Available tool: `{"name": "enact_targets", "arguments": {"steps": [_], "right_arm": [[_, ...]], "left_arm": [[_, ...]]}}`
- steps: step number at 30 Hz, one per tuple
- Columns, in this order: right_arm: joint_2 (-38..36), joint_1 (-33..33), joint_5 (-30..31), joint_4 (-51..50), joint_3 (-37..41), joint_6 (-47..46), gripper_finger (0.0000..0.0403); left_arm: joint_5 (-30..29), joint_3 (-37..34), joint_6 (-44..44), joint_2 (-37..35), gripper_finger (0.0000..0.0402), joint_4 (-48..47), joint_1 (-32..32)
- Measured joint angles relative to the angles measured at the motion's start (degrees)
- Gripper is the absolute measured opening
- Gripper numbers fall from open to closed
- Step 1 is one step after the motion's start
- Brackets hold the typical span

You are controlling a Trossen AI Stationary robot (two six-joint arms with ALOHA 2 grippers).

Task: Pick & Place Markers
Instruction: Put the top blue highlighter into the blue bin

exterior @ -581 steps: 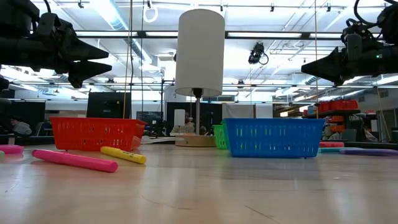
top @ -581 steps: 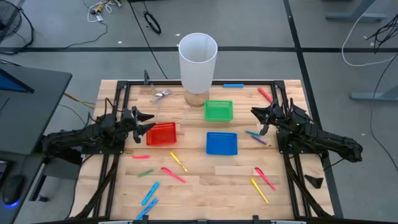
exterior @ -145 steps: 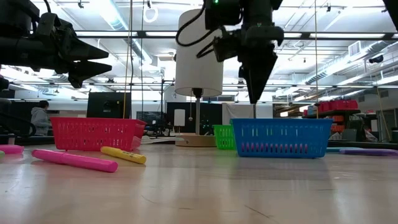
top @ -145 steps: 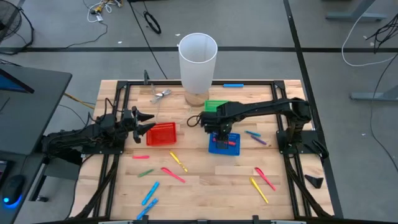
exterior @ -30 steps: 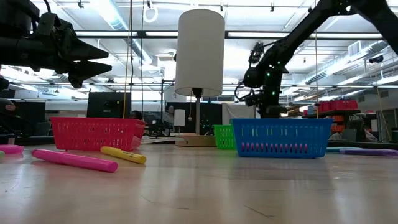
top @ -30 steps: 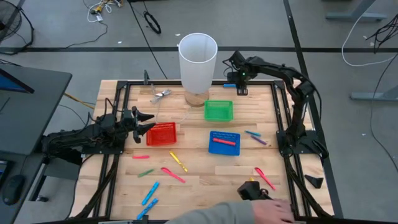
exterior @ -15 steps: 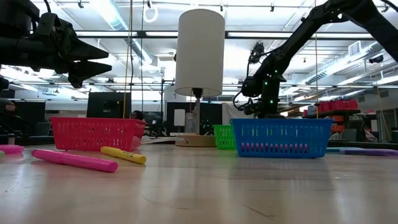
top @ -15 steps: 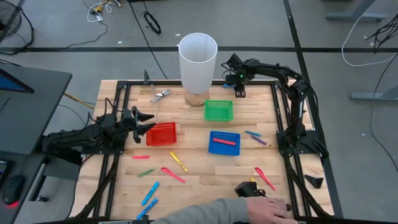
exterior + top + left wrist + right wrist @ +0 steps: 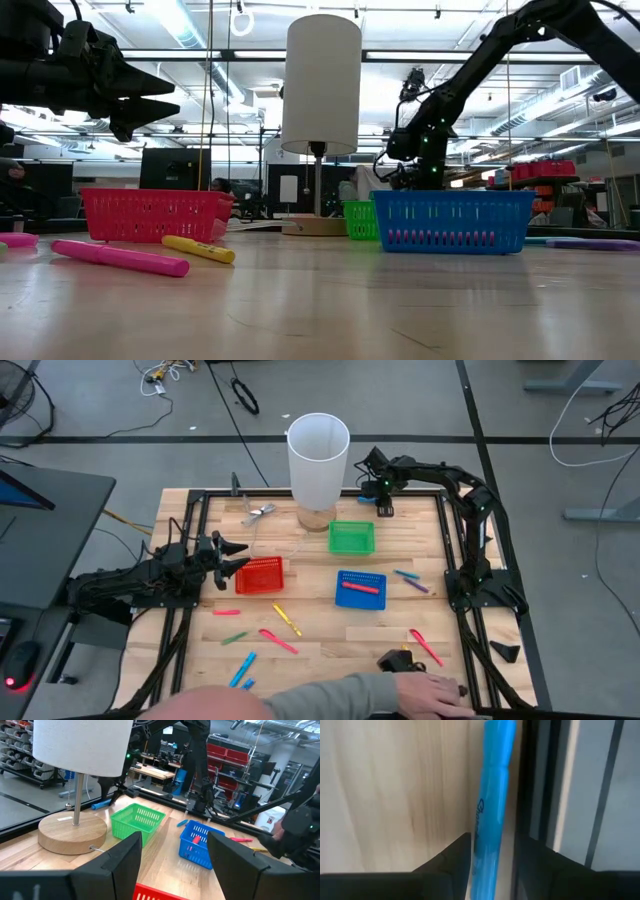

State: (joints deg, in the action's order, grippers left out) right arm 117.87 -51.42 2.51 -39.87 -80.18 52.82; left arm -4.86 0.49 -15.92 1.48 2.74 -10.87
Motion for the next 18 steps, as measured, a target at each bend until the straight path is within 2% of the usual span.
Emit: {"name": "enact_targets", "arguments": {"steps": [10, 18], "right_arm": [[0.6, 0.0, -0.5, -2.2, -0.2, -1.3, 0.0144], [0.6, 0.0, -0.6, -3.7, -0.1, -1.9, 0.0048]], "left_arm": [[0.0, 0.0, 0.0, 0.0, 0.0232, 0.0, 0.0], [0.0, 0.0, 0.0, 0.0, 0.0232, 0.0, 0.0]]}}
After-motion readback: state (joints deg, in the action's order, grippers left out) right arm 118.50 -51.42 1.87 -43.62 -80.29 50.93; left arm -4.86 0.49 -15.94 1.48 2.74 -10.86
